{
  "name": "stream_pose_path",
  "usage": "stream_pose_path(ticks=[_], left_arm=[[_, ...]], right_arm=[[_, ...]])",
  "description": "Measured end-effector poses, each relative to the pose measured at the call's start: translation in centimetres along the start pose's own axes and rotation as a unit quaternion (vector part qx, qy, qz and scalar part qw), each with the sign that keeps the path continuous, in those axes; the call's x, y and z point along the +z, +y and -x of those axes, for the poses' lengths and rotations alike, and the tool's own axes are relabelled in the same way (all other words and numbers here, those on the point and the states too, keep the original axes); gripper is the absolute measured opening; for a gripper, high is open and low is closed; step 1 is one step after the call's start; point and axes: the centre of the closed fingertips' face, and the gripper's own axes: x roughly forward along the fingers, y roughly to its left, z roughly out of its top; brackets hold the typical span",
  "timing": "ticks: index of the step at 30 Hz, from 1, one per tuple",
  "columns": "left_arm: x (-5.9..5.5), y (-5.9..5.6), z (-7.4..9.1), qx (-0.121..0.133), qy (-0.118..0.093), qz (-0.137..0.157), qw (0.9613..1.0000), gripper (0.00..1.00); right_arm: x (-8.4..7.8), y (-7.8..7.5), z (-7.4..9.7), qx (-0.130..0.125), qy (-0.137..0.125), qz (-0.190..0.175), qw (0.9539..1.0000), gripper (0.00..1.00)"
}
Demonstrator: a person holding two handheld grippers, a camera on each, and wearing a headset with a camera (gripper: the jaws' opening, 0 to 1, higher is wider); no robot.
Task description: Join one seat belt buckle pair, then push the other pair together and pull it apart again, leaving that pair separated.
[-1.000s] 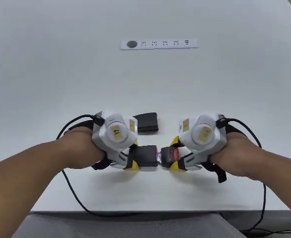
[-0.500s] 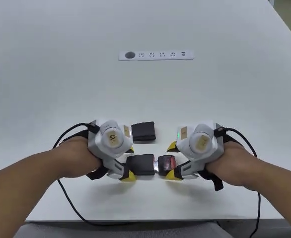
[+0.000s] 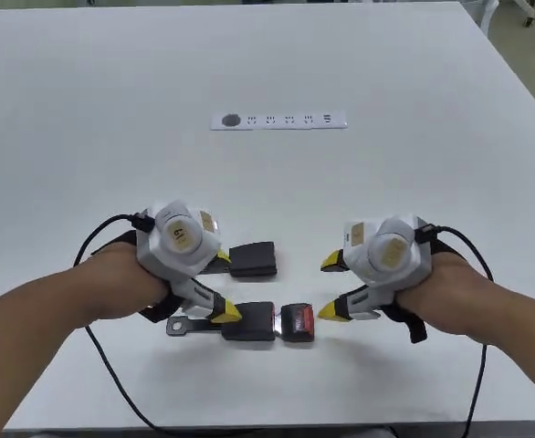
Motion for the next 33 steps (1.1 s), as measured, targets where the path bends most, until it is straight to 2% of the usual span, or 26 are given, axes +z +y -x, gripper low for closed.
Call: stream_pose_path(ticks=[1,2,5,6,7,10,11,13,15,16,18,23,29,33], left_arm=[[0.2,0.4,-0.1,0.000,0.000,0.001,1.0000,0.52],[0.3,1.3,-0.2,0.001,-0.002,0.005,1.0000,0.52],[1.1,2.5,-0.5,-0.003,-0.011,0.023,0.9997,0.51],[1.7,2.4,-0.7,-0.001,-0.011,0.018,0.9998,0.52],[1.9,2.7,-0.7,0.001,-0.010,0.015,0.9998,0.51],[1.8,4.2,-1.0,0.001,-0.008,0.012,0.9999,0.51],[1.6,4.6,-1.2,0.001,-0.004,0.010,0.9999,0.51],[1.5,4.4,-1.5,-0.001,0.000,0.007,1.0000,0.51],[0.9,5.0,-1.9,0.002,0.008,-0.011,0.9999,0.51],[0.9,4.9,-1.8,-0.001,0.006,-0.009,0.9999,0.51],[0.6,5.2,-2.0,-0.005,0.006,-0.001,1.0000,0.50],[-0.3,5.5,-2.7,-0.014,0.015,-0.002,0.9998,0.49],[0.0,5.5,-3.2,-0.023,0.018,-0.009,0.9995,0.48],[-0.3,5.5,-3.8,-0.028,0.023,-0.017,0.9992,0.48]], right_arm=[[-0.3,-0.4,0.2,-0.002,0.001,0.000,1.0000,0.40],[-0.5,-0.9,0.3,-0.005,0.001,-0.001,1.0000,0.39],[-1.6,-2.3,0.9,-0.010,0.004,-0.007,0.9999,0.38],[-2.0,-2.8,1.1,-0.013,0.009,-0.006,0.9999,0.39],[-2.2,-3.2,1.3,-0.015,0.009,-0.007,0.9998,0.38],[-3.1,-4.6,1.7,-0.023,0.015,-0.012,0.9995,0.38],[-3.2,-4.7,1.8,-0.024,0.016,-0.012,0.9995,0.38],[-3.7,-5.4,2.2,-0.031,0.021,-0.015,0.9992,0.38],[-4.4,-6.2,2.6,-0.037,0.029,-0.010,0.9988,0.38],[-4.7,-6.4,2.7,-0.037,0.031,-0.012,0.9988,0.38],[-5.4,-6.5,2.7,-0.033,0.038,-0.016,0.9986,0.38],[-7.3,-6.6,2.4,-0.020,0.055,-0.015,0.9982,0.39],[-8.6,-6.8,2.1,-0.011,0.061,-0.027,0.9977,0.36],[-9.1,-6.9,1.8,-0.004,0.063,-0.034,0.9975,0.34]])
